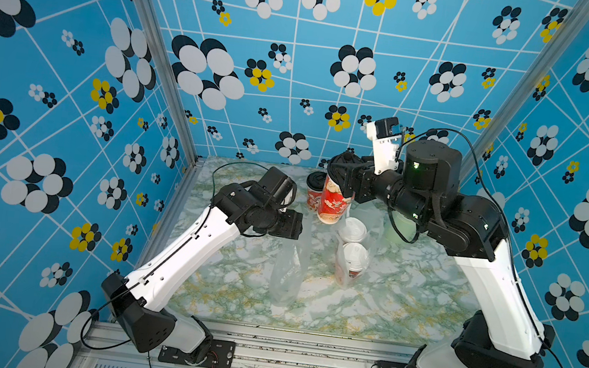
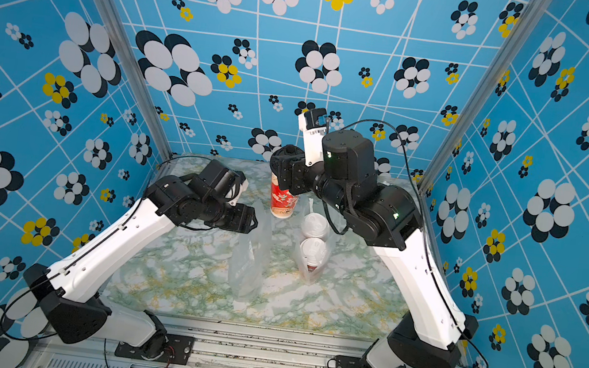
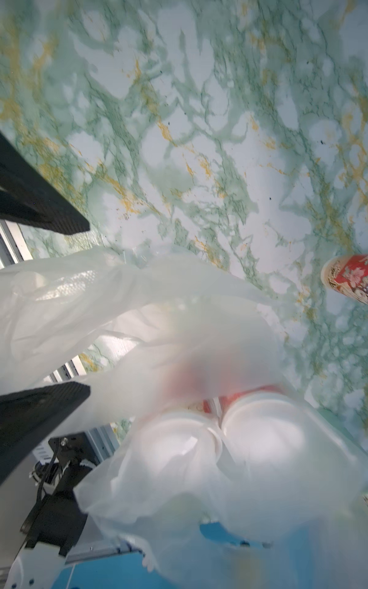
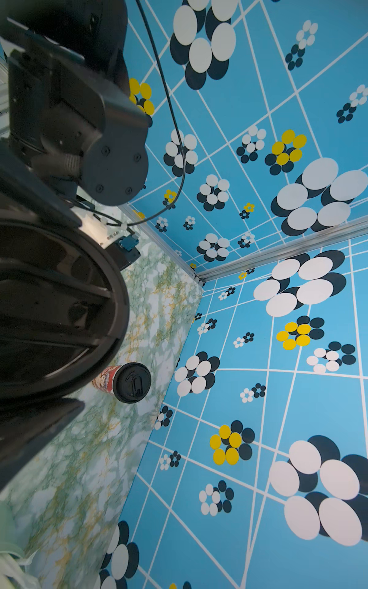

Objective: Pack milk tea into plastic carrier bags
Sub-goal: Place the milk tea cup in the plastic carrier bag.

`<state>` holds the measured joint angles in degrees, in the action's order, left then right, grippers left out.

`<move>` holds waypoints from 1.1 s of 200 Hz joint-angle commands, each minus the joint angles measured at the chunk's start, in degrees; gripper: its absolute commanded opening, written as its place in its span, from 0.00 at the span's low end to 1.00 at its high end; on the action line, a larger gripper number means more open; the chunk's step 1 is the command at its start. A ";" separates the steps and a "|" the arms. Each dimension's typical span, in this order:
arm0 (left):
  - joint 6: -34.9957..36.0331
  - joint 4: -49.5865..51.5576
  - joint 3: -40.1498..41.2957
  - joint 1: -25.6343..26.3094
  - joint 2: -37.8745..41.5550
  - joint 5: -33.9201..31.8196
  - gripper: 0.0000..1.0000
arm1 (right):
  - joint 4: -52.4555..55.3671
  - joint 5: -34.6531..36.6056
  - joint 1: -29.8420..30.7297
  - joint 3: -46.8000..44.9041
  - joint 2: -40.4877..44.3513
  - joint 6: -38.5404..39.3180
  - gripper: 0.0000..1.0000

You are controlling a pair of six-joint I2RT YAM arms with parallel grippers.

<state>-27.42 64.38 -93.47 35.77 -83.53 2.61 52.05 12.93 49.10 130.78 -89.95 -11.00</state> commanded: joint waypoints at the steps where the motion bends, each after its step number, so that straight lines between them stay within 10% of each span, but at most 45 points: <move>1: 0.49 5.89 0.07 0.34 -1.22 -5.40 0.75 | -3.03 1.13 0.39 -2.22 1.59 -0.04 0.54; 167: -0.60 -5.72 12.67 -1.64 13.14 4.66 0.00 | -5.98 -0.83 6.45 3.73 -6.67 -3.14 0.51; 220: -4.88 -19.99 26.40 -11.22 22.55 19.60 0.00 | -11.33 -2.49 7.45 0.79 -7.06 -6.19 0.50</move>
<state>-29.63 52.60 -71.48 27.86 -64.27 12.99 46.11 11.66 55.64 131.94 -96.82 -14.85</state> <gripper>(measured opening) 0.044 0.793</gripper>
